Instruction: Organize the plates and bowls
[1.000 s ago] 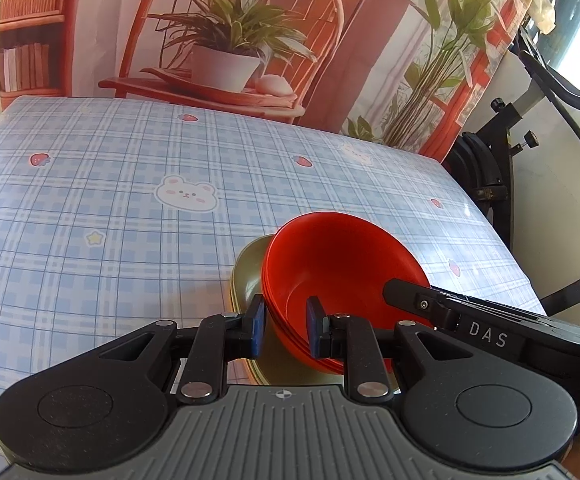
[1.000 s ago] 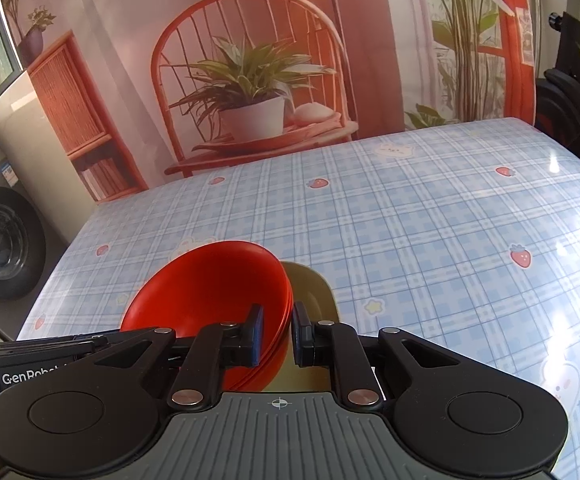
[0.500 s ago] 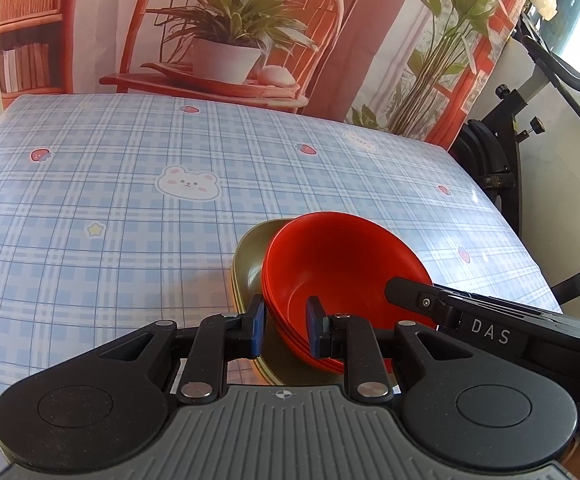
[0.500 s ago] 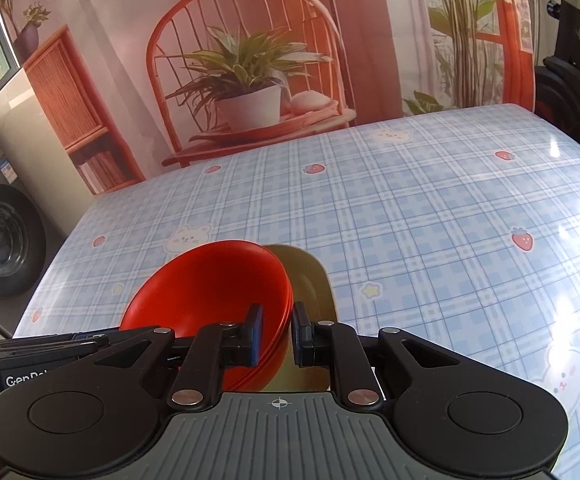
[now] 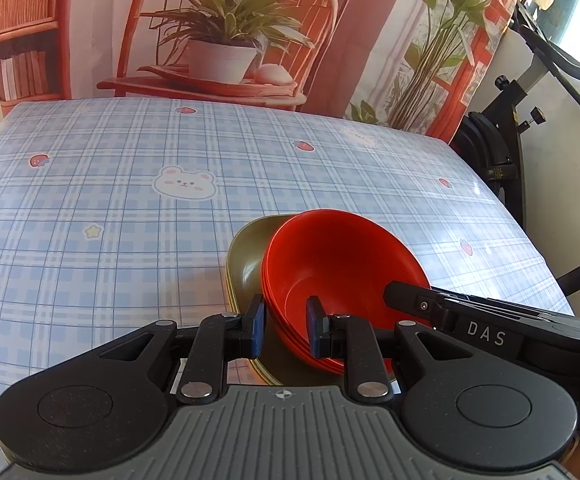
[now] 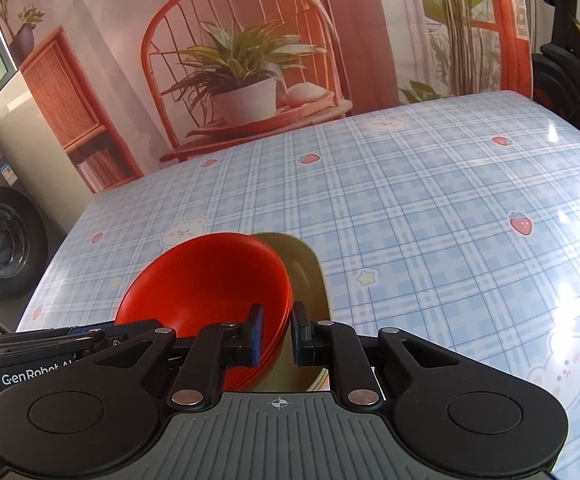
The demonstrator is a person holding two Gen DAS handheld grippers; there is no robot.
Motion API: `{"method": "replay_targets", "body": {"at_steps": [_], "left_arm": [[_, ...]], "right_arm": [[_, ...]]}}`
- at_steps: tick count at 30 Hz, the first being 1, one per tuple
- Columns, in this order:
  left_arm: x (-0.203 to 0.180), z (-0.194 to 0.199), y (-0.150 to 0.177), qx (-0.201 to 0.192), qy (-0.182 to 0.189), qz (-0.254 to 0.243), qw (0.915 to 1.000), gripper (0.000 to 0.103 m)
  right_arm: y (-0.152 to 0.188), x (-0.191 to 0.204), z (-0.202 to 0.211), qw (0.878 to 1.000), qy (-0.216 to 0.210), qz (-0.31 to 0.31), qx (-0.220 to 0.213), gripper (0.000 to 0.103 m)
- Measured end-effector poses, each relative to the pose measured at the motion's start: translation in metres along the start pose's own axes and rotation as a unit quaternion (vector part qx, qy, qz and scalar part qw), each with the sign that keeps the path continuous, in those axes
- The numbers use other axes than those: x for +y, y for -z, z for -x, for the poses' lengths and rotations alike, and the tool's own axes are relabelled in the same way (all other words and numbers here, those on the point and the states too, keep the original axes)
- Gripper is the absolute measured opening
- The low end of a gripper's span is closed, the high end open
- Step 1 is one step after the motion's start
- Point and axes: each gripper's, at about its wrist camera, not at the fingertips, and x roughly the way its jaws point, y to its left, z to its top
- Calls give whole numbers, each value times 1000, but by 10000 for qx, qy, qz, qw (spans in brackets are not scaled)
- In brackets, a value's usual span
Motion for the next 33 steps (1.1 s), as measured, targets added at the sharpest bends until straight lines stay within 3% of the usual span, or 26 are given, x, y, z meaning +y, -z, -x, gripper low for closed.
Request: {"method": "replay_targets", "body": {"at_steps": [10,15,25,28,30,33], "left_arm": [[-5,9,-4,-127,-345,-238,9990,25],[-7,18,-4,-263,-452,-296,9982,33],[-18,48,-3,-617,-607,-421,9954,40],[-22,63,-3,-796,-565,-428,9943,54],[-27,74,-2,-943,-599,-493,9925,69],[-33,93,0,-1148,-522,-568,9904,75]], "right_arm": [[-3,1,11,9999,-3,38,-103,15],[-4,0,20,9998,-5,66,-210,17],[-8,5,48,9983,110,269,-505,20],[-8,9,60,9972,171,368,-634,26],[-9,11,69,9961,205,438,-731,30],[-9,15,87,9941,241,540,-909,46]]}}
